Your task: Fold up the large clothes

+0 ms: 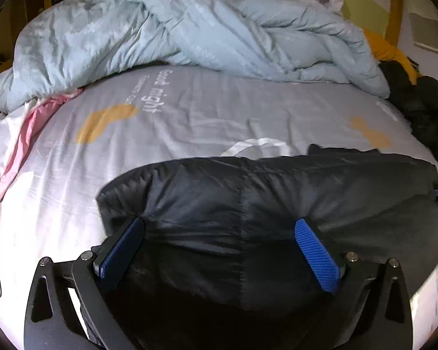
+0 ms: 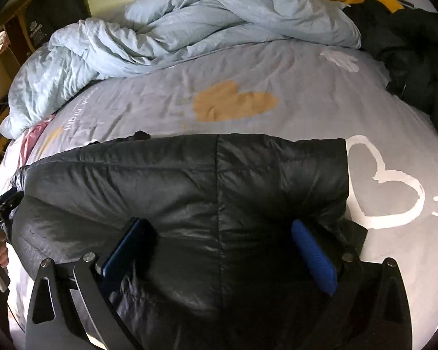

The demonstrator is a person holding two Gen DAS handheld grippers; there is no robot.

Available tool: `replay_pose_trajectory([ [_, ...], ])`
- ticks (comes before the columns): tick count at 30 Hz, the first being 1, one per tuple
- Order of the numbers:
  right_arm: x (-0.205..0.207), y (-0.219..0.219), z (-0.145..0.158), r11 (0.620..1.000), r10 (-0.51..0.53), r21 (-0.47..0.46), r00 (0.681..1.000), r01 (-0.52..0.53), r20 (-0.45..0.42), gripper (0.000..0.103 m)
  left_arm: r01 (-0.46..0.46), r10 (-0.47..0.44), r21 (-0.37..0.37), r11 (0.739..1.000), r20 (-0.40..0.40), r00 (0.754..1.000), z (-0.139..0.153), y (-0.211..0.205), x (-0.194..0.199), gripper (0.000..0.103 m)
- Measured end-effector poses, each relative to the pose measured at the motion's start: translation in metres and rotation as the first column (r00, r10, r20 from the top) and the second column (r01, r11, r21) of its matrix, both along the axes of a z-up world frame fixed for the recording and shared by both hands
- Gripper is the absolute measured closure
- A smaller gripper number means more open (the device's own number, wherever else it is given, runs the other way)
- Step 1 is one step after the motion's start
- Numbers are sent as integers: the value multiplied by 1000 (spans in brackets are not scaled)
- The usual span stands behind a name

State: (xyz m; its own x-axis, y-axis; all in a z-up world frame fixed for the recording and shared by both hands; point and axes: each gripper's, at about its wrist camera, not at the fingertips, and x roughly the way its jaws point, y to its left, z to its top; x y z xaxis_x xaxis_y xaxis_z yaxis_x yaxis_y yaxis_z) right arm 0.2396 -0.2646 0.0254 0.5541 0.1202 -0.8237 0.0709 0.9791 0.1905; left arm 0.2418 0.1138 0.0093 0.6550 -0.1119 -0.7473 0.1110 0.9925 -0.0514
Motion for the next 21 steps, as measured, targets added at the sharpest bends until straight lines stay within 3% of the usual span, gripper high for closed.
replay_pose_trajectory([
  [4,11,-6,-11,1000,-2,7,1000,2,-25,1,-47,47,-25,999,-31,998,-16,14,20,0],
  [9,26,-6,-28,1000,-14,2,1000,14,0,0,-45,37,-118,992,-73,997,-38,25,33,0],
  [21,33,0,-39,997,-12,-73,999,15,53,0,-59,56,-35,998,-78,995,-48,14,39,0],
])
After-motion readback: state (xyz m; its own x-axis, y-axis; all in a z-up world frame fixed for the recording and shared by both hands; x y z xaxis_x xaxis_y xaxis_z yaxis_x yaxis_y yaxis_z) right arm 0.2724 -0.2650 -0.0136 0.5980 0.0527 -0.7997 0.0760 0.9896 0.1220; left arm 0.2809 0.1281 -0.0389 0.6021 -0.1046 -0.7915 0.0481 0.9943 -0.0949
